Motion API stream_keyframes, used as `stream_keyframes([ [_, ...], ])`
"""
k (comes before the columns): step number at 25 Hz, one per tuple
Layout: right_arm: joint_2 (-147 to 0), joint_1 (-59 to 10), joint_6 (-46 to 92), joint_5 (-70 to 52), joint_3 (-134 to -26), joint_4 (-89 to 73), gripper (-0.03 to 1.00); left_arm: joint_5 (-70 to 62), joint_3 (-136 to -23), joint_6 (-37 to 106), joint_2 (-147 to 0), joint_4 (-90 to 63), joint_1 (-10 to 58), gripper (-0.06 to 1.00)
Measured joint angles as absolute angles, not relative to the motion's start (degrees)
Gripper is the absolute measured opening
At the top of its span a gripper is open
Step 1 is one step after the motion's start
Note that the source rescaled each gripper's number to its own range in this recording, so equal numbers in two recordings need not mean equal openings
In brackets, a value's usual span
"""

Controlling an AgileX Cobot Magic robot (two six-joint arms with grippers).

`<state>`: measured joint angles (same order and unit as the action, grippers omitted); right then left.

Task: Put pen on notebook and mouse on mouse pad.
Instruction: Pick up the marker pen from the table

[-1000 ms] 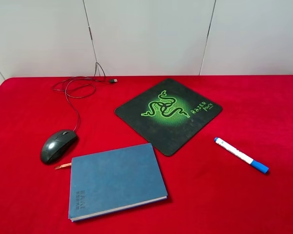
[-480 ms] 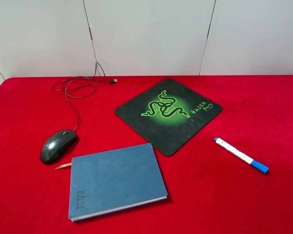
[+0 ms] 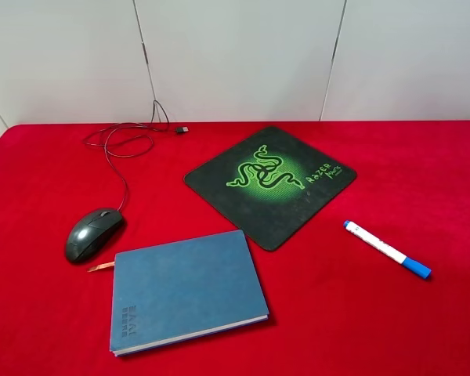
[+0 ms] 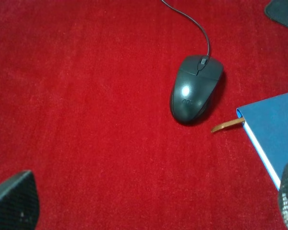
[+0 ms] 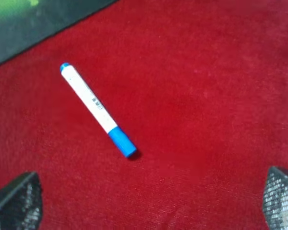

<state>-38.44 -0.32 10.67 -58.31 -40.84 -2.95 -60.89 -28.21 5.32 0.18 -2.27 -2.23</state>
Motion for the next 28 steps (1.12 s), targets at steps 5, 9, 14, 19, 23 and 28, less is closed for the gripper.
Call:
stream_keyframes([
  [5,-50.84,-7.0,13.87,-57.38,-44.27,-2.6,1.0,-60.89,-28.21,5.32,0.18,-2.27,-2.23,1.0],
  [9,-60.29,-11.23,16.56,-54.52,-44.97,-0.85,1.0,-60.89,-28.21,5.32,0.18,-2.27,-2.23,1.0],
  [14,-70.35,-13.69,17.81,-50.55,-45.06,0.0,1.0,-60.89,-28.21,5.32,0.18,-2.27,-2.23,1.0],
  [19,-77.14,-14.71,18.79,-45.23,-45.13,-0.46,1.0,-60.89,-28.21,5.32,0.18,-2.27,-2.23,1.0],
  [23,-82.47,-14.71,20.22,-41.7,-45.13,-2.87,1.0,-60.89,-28.21,5.32,0.18,-2.27,-2.23,1.0],
  [28,-88.41,-14.71,21.81,-36.79,-45.14,-3.09,1.0,-60.89,-28.21,5.32,0.18,-2.27,-2.23,1.0],
])
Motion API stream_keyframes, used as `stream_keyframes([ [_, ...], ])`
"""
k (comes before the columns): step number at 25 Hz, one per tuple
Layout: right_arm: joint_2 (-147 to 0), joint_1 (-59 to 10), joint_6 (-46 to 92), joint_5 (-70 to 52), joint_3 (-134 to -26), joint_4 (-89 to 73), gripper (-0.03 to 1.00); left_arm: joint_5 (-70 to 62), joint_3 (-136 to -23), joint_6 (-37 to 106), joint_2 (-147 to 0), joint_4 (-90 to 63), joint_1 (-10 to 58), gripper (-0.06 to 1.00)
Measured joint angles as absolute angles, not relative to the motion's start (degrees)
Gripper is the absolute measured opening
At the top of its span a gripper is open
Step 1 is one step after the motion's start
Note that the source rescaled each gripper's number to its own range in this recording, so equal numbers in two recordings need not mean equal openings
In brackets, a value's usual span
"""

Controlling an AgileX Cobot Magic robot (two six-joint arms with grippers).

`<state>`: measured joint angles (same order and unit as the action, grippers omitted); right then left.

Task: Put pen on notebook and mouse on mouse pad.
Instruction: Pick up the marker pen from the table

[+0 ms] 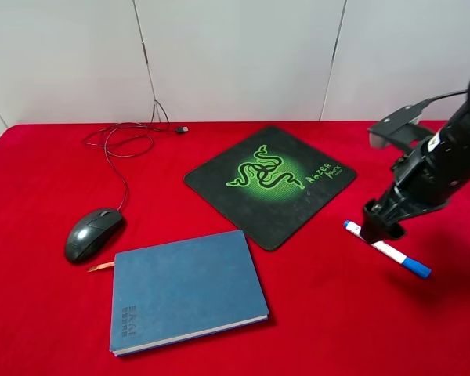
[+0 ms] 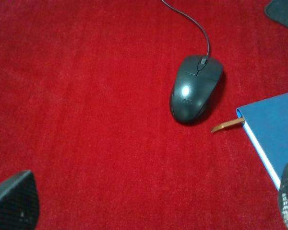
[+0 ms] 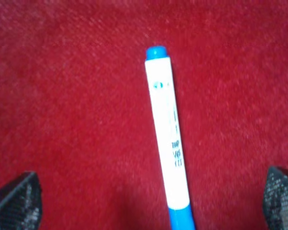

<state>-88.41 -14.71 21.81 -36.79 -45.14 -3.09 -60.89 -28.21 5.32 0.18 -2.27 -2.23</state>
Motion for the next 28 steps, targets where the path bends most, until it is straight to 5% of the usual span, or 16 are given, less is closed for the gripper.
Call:
stream_keyframes([
  [26,-102.14,-14.71,23.13,-31.28,-45.19,-2.99,1.0,-60.89,-28.21,5.32,0.18,-2.27,-2.23,1.0],
  [28,-102.14,-14.71,23.13,-31.28,-45.19,-2.99,0.94,-60.89,-28.21,5.32,0.18,-2.27,-2.23,1.0],
])
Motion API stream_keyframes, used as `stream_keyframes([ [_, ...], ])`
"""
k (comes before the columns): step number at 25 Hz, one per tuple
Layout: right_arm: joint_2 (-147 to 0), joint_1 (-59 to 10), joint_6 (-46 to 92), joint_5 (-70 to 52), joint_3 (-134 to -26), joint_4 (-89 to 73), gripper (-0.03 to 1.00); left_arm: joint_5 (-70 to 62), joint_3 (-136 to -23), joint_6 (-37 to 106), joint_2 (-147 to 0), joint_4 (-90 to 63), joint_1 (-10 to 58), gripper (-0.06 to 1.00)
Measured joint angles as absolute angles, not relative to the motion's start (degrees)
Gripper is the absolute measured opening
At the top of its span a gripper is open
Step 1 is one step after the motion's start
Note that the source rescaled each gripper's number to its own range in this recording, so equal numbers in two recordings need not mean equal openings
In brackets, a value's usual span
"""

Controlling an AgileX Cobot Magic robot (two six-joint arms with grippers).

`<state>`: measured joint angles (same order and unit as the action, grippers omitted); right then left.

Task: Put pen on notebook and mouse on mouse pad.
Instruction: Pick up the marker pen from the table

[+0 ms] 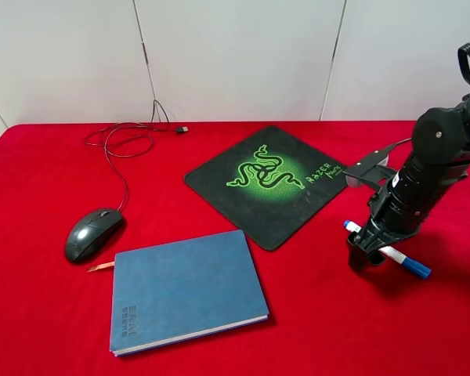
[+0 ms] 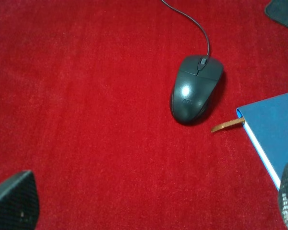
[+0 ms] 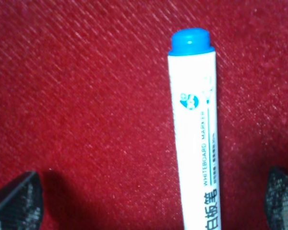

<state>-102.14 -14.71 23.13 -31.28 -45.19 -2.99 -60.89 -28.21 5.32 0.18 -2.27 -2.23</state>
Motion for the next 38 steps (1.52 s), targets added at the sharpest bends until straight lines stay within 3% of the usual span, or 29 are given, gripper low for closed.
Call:
stream_keyframes([
  [3,-102.14,-14.71,23.13,-31.28,-45.2,-2.99,0.73,-60.89,-28.21,5.32,0.18,-2.27,-2.23,1.0],
  [8,-102.14,-14.71,23.13,-31.28,-45.2,-2.99,0.54,-60.89,-28.21,5.32,0.18,-2.27,-2.23,1.0],
  [11,-102.14,-14.71,23.13,-31.22,-45.2,-2.99,0.38,-60.89,-28.21,5.32,0.18,-2.27,-2.23,1.0],
  [16,-102.14,-14.71,23.13,-31.11,-45.2,-2.99,0.0,-60.89,-28.21,5.32,0.18,-2.27,-2.23,1.0],
  [27,-102.01,-14.71,23.13,-31.2,-45.2,-2.91,0.01,-60.89,-28.21,5.32,0.18,-2.27,-2.23,1.0],
  [38,-94.22,-14.71,21.32,-43.04,-52.2,-3.03,0.01,-60.89,-28.21,5.32,0.18,-2.27,-2.23,1.0],
])
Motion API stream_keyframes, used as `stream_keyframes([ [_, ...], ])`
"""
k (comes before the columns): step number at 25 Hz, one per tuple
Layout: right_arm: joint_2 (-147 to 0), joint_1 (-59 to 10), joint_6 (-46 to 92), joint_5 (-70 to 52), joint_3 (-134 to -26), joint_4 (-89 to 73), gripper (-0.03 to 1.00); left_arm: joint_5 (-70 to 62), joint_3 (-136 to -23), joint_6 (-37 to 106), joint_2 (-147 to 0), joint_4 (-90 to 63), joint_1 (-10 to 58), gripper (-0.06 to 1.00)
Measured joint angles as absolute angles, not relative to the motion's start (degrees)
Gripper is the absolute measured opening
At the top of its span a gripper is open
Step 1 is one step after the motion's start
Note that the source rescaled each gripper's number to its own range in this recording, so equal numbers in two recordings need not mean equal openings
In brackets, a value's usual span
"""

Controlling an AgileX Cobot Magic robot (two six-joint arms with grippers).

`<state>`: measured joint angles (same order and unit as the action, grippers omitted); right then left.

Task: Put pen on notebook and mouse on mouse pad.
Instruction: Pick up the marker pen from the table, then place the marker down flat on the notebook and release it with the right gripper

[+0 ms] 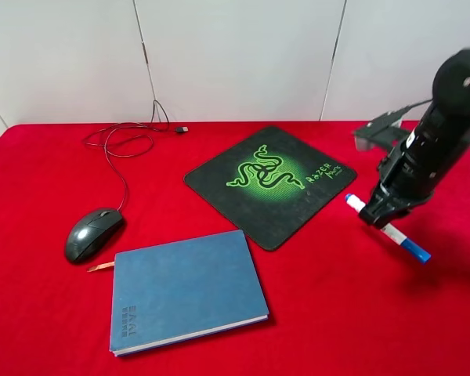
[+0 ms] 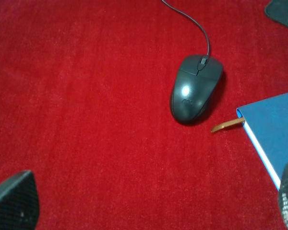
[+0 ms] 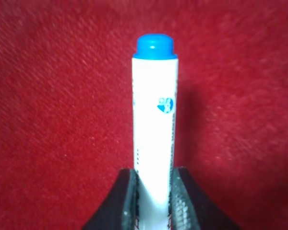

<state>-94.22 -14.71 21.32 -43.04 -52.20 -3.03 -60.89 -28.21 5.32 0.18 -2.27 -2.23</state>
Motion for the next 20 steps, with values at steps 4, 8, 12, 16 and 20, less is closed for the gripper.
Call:
stream_keyframes([
  [4,-91.93,-15.16,20.54,-45.96,-52.92,-4.09,0.01,-60.89,-28.21,5.32,0.18,-2.27,-2.23,1.0],
  [8,-90.68,-20.02,19.78,-48.98,-53.75,-4.01,0.01,-60.89,-28.21,5.32,0.18,-2.27,-2.23,1.0],
  [12,-90.68,-26.76,16.81,-53.15,-56.26,-1.76,0.01,-60.89,-28.21,5.32,0.18,-2.27,-2.23,1.0],
  [16,-90.79,-32.24,14.77,-57.13,-59.22,0.0,0.01,-60.89,-28.21,5.32,0.18,-2.27,-2.23,1.0],
  [20,-92.21,-37.08,14.4,-58.56,-61.69,0.32,0.01,-60.89,-28.21,5.32,0.18,-2.27,-2.23,1.0],
])
